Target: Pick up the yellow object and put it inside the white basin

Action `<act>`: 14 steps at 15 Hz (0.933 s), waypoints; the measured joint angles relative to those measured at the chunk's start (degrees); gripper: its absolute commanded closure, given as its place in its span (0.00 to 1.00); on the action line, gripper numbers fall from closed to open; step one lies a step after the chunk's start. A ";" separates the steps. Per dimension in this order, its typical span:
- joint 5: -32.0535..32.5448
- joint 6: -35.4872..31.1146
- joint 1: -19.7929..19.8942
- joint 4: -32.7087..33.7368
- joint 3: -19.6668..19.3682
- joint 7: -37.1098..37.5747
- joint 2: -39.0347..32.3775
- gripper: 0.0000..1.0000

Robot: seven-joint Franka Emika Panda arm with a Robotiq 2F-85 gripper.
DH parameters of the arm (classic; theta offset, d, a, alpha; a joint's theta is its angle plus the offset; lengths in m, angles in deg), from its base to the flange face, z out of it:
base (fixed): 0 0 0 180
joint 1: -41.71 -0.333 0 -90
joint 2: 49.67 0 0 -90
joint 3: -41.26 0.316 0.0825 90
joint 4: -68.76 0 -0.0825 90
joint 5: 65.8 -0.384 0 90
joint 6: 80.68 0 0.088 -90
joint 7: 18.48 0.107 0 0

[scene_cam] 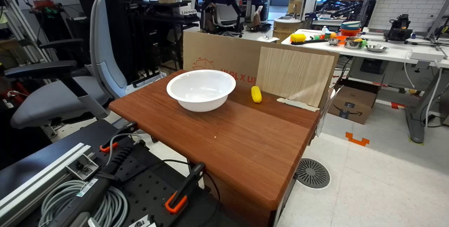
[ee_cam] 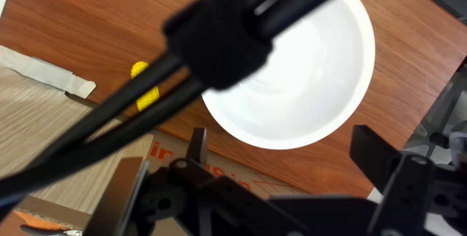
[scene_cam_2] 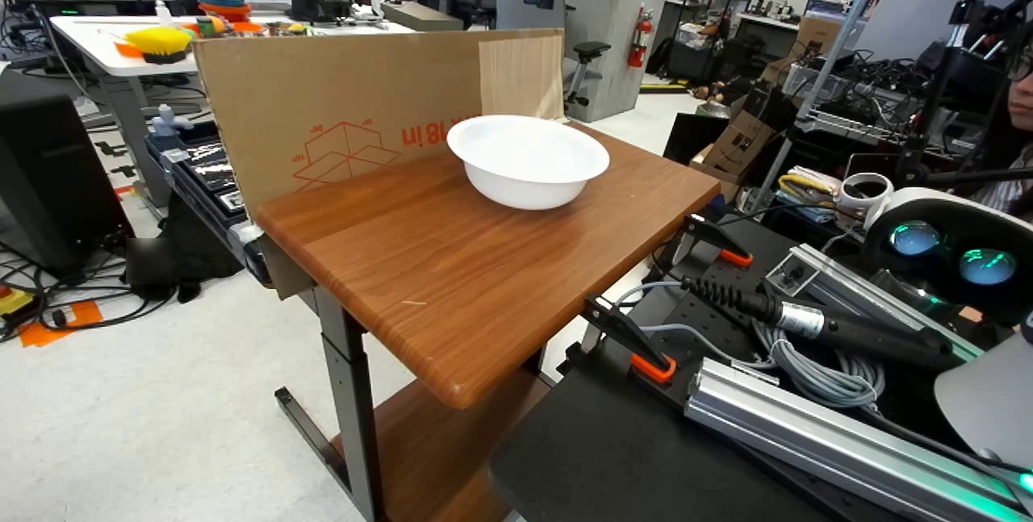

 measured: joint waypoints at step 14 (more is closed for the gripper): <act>-1.80 -6.77 10.12 -3.35 -0.77 6.05 -3.06 0.00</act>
